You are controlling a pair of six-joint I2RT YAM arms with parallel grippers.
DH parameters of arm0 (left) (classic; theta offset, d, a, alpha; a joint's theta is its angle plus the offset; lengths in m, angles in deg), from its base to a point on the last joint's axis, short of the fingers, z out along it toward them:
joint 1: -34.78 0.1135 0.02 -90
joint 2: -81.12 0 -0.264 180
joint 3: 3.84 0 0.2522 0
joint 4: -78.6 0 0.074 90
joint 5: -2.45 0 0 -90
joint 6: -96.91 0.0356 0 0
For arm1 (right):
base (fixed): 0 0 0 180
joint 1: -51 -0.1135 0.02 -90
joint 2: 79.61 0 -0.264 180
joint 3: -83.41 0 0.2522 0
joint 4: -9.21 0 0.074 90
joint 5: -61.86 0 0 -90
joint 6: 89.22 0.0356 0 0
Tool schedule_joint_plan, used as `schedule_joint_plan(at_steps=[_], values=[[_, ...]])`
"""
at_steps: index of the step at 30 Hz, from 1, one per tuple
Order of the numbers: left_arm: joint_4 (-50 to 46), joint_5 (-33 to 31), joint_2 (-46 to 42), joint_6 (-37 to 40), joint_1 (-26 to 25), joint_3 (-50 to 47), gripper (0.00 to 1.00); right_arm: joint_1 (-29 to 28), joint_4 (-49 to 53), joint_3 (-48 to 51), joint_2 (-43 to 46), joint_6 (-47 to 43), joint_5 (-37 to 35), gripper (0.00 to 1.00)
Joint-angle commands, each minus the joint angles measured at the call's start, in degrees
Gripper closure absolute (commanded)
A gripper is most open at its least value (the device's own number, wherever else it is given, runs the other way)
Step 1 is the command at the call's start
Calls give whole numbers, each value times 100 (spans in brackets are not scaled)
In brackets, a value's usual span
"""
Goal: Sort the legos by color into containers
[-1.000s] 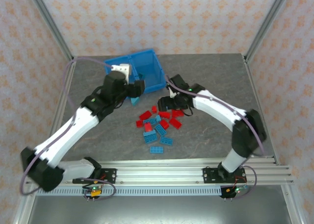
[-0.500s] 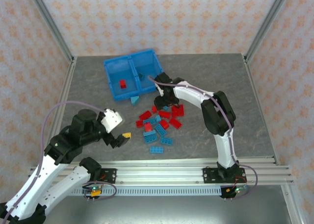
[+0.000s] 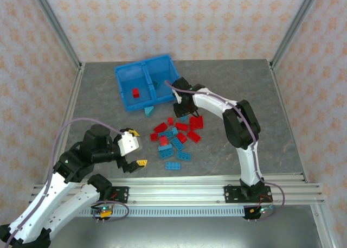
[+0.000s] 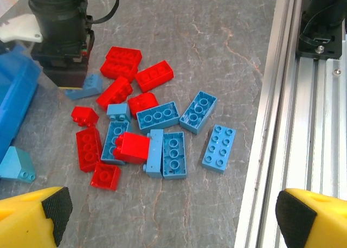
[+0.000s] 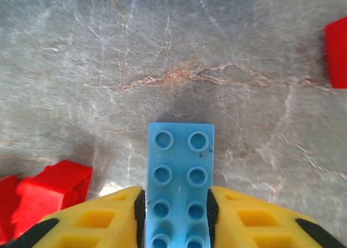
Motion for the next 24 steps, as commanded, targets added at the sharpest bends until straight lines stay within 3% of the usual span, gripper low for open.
schedule_joint_plan(at_steps=[1, 6, 9, 14, 24], values=[[454, 190, -111, -52, -17, -139, 0, 20, -254, -25, 573, 100, -128, 59], [489, 143, -175, -140, -26, -190, 0, 20, -150, -400, 373, 220, -112, 58], [485, 130, -234, -165, -23, -220, 0, 27, 8, -722, 243, 234, -152, 28], [525, 70, -382, -293, -21, -316, 0, 58, 175, -727, -111, 111, -283, 36], [539, 44, -475, -279, -27, -424, 0, 67, 130, -212, -507, 116, -103, 36]])
